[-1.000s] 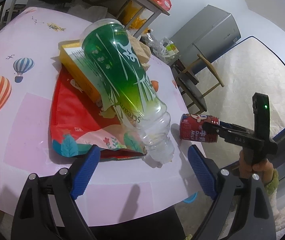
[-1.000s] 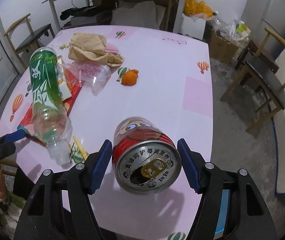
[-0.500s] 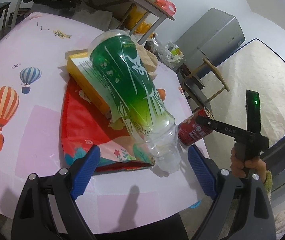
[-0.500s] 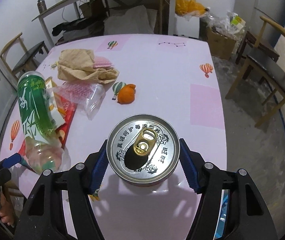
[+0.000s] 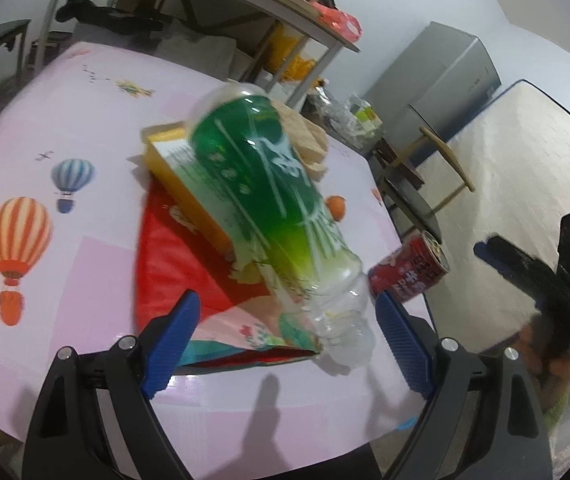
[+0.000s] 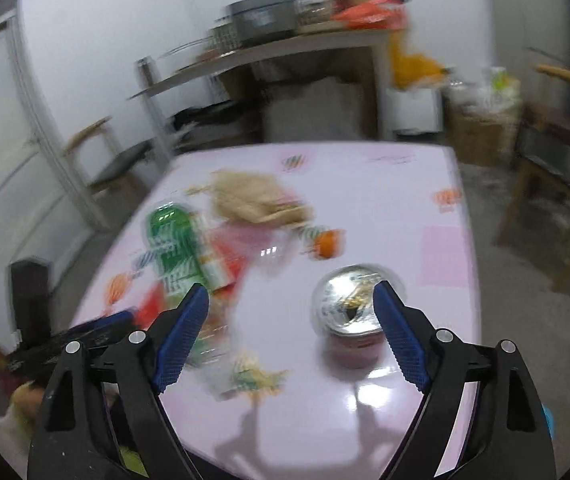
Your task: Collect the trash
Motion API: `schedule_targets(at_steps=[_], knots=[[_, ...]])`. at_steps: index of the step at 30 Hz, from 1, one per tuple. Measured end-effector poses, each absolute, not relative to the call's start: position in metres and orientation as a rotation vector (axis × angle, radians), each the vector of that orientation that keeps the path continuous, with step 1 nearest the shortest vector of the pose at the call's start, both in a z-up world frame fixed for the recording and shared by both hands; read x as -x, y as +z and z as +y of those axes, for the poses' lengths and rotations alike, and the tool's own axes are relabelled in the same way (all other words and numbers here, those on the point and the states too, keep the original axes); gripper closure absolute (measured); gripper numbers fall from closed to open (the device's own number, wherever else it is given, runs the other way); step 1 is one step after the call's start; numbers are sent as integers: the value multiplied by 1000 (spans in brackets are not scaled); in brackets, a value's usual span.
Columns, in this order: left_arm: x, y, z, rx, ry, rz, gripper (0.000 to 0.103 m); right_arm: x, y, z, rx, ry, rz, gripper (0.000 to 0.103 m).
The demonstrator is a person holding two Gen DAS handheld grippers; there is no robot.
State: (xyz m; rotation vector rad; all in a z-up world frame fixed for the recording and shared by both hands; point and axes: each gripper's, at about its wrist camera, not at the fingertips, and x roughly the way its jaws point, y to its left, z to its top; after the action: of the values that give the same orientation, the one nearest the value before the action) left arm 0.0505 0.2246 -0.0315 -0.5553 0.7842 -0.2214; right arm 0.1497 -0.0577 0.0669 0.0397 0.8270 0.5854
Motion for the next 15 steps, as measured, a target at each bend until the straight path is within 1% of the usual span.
schedule_targets(at_steps=[4, 7, 15], knots=[[-45, -32, 236, 568, -188, 773, 23, -148, 43, -4, 65, 718, 923, 22], [-42, -32, 243, 563, -176, 769, 28, -152, 26, 23, 143, 742, 954, 22], [-41, -43, 250, 565, -176, 782, 45, -170, -2, 61, 212, 822, 1025, 20]])
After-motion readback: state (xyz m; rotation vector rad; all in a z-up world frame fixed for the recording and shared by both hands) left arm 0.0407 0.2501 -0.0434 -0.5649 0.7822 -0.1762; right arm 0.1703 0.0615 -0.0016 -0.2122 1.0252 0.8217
